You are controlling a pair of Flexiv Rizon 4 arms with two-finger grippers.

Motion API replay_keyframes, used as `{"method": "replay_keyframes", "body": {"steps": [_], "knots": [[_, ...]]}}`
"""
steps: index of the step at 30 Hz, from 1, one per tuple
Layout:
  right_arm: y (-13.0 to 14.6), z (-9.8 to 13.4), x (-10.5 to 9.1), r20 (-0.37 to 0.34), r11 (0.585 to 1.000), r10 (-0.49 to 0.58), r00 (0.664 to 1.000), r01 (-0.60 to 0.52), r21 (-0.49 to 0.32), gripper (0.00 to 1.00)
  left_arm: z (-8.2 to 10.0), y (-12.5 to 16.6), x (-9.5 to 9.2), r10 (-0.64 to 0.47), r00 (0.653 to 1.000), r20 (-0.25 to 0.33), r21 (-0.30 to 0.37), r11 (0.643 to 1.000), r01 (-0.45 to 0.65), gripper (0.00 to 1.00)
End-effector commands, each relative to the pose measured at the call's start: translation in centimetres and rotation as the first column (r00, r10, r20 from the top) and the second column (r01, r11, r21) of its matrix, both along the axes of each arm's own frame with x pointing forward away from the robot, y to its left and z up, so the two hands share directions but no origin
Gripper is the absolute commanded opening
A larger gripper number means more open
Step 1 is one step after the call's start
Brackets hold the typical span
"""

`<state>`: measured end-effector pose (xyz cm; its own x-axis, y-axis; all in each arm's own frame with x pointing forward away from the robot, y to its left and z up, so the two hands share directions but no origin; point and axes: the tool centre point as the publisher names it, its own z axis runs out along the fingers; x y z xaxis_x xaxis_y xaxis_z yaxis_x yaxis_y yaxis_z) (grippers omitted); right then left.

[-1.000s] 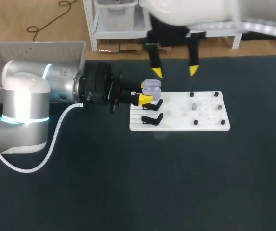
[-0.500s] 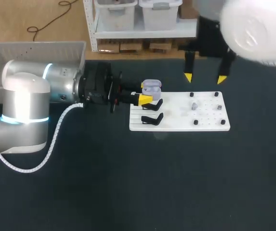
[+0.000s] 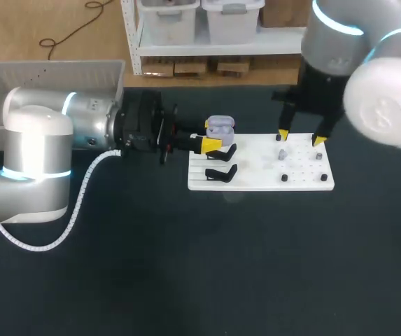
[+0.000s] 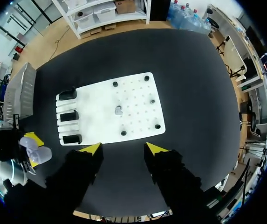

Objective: Pick up each earbud case from the left stands, insert the matching earbuds, close the lid, and place the case in the box.

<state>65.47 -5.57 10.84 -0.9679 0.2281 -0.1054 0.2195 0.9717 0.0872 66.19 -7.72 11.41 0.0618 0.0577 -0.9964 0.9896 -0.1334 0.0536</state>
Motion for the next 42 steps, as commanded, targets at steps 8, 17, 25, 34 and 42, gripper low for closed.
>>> {"method": "replay_keyframes", "body": {"steps": [8, 17, 25, 34, 42], "knots": [[0.6, -3.0, 1.6, -0.038, 0.990, -0.135, 0.990, 0.133, -0.042, 0.46, 0.0, 0.0, -0.1, 0.005, 1.000, 0.002, -0.001, 1.000, -0.005, 0.00], [-0.1, -3.3, 2.7, -0.048, 0.975, -0.223, 0.974, 0.223, 0.011, 0.47, 0.0, 0.0, -0.1, 0.005, 1.000, 0.002, -0.001, 1.000, -0.005, 0.00], [0.7, -3.6, 3.6, -0.039, 0.972, -0.232, 0.972, 0.233, 0.010, 0.49, 0.0, 0.0, -0.1, 0.005, 1.000, 0.002, -0.001, 1.000, -0.005, 0.00], [1.4, -4.5, 4.4, -0.020, 0.978, -0.204, 0.979, 0.204, 0.028, 0.64, 0.0, 0.0, -0.1, 0.005, 1.000, 0.002, -0.001, 1.000, -0.005, 0.00], [1.2, -6.2, 4.2, -0.018, 0.979, -0.201, 0.979, 0.202, 0.038, 0.55, 0.0, 0.0, -0.1, 0.005, 1.000, 0.002, -0.001, 1.000, -0.005, 0.00]]}}
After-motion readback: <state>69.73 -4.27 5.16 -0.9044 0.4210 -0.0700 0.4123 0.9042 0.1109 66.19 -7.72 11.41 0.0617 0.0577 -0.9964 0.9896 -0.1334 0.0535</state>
